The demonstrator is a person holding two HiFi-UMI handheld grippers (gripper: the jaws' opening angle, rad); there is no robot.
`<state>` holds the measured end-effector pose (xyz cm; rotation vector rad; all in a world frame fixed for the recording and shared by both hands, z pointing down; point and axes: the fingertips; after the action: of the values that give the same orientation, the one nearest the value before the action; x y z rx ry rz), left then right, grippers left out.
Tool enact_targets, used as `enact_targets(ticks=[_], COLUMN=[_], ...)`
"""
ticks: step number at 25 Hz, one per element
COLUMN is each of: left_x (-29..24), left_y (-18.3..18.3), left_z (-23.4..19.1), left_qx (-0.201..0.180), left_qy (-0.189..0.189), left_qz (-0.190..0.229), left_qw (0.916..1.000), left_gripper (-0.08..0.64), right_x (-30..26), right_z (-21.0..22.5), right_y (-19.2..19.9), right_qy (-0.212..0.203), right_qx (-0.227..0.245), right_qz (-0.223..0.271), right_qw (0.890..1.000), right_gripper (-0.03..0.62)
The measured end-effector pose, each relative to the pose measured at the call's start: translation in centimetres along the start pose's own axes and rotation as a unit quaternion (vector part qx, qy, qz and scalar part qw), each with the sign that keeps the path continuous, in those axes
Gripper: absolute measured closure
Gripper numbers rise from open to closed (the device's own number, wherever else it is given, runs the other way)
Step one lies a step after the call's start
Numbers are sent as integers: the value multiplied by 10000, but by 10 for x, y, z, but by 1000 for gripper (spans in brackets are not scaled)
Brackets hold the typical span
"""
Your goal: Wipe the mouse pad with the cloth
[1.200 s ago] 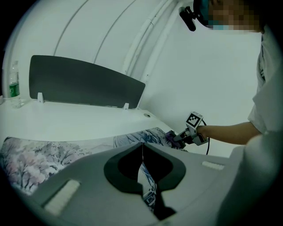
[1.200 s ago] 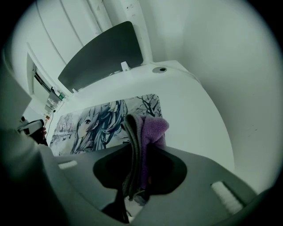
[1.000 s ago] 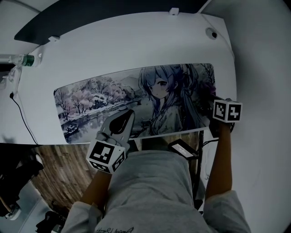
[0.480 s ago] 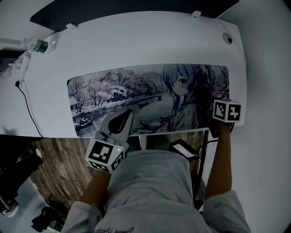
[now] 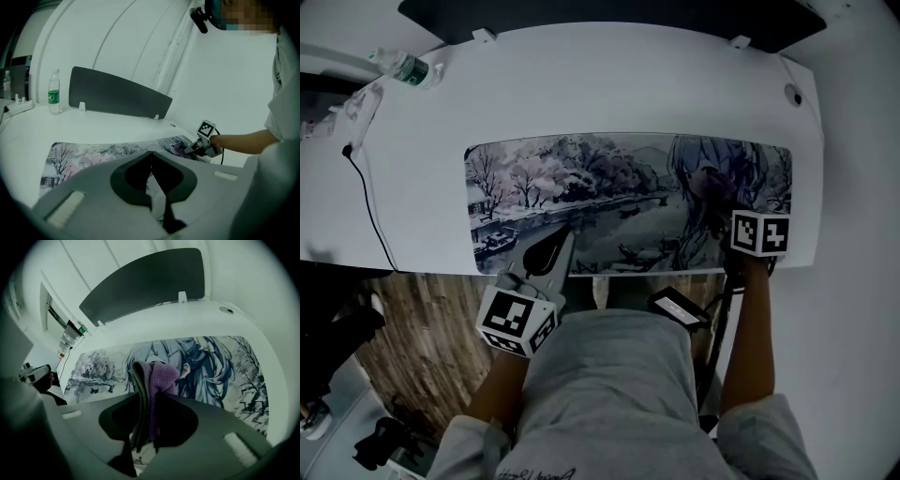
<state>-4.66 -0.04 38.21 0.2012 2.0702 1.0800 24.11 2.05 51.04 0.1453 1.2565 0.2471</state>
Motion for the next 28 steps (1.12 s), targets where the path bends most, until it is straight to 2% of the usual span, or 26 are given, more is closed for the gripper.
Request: enact_targets(ticks=[10,28], left_x=[40,117], left_y=[15,48], left_z=[-40,-119], left_qx=[124,350], left_qy=[-214,-553], left_qz=[100,258], left_qw=[9996,9975], left_gripper=[546,546], right_x=[-24,-60], right_z=[-66,-177], right_y=[-6,-13], right_qy=[-208,-321], right_qx=[301,733], right_qz=[-73,-103], right_qw=[9993,9967], right_gripper=[499,499])
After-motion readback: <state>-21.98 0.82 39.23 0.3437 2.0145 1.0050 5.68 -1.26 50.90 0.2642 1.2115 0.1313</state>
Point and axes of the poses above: the fingertips, and each gripper's own axes: x backward along the fingers, z to its right, y out of its underside, and after that the axes turned 4 degrees about -z, right-handed
